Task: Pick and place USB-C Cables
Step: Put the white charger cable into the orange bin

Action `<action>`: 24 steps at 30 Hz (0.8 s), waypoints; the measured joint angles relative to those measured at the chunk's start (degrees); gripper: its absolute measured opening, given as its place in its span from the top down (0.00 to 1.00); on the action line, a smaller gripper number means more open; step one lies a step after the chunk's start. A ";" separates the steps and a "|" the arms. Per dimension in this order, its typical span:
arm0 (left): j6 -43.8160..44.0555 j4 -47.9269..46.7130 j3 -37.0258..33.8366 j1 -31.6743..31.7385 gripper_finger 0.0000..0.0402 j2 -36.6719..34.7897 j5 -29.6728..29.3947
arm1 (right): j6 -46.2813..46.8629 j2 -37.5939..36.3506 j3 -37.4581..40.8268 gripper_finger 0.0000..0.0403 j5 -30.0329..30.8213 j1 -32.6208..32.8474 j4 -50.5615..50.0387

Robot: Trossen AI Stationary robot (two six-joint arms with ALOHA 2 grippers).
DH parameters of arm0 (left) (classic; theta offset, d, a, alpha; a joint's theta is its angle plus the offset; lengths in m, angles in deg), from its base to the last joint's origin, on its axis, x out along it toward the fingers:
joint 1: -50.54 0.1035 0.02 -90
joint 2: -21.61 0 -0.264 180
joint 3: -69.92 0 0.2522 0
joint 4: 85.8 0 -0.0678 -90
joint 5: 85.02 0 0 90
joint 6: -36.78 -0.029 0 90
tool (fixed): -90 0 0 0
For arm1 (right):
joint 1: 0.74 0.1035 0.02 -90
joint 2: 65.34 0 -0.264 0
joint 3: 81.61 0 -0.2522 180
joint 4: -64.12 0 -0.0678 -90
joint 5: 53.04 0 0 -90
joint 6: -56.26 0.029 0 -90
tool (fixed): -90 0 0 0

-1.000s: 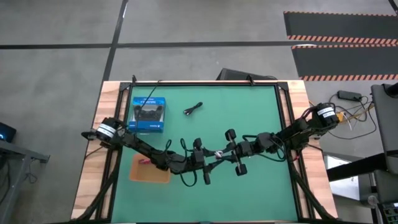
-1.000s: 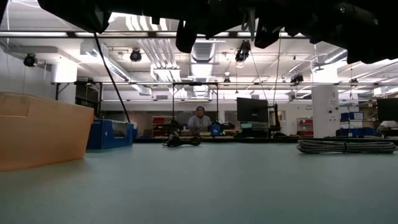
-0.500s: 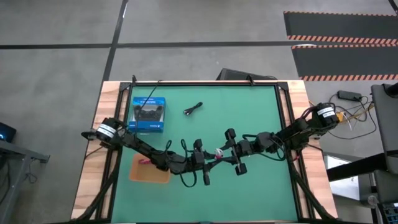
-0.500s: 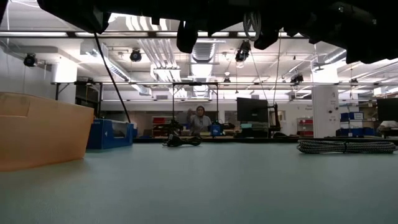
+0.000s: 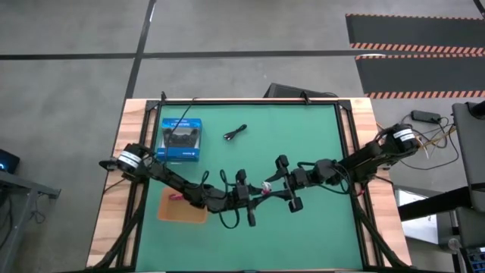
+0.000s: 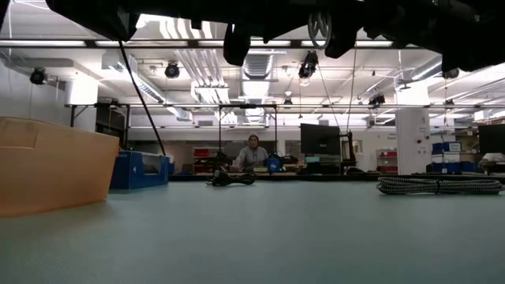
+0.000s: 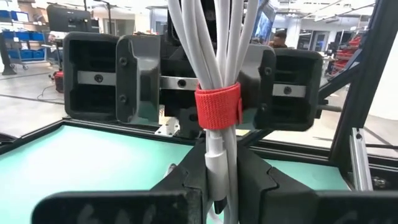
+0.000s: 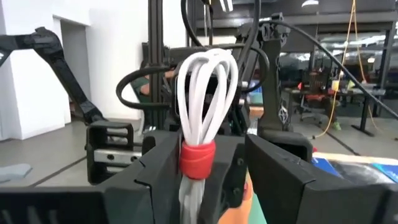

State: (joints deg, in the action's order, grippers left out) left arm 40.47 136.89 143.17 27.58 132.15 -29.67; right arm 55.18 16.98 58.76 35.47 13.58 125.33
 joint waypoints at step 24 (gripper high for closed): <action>25.83 -101.40 19.82 -1.15 0.93 -17.48 16.70 | -0.02 -32.42 0.02 0.60 3.23 0.04 -41.80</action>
State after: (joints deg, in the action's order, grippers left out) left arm 66.30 35.48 162.99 26.43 114.68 -12.97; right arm 55.16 -15.44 58.78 38.70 13.63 83.53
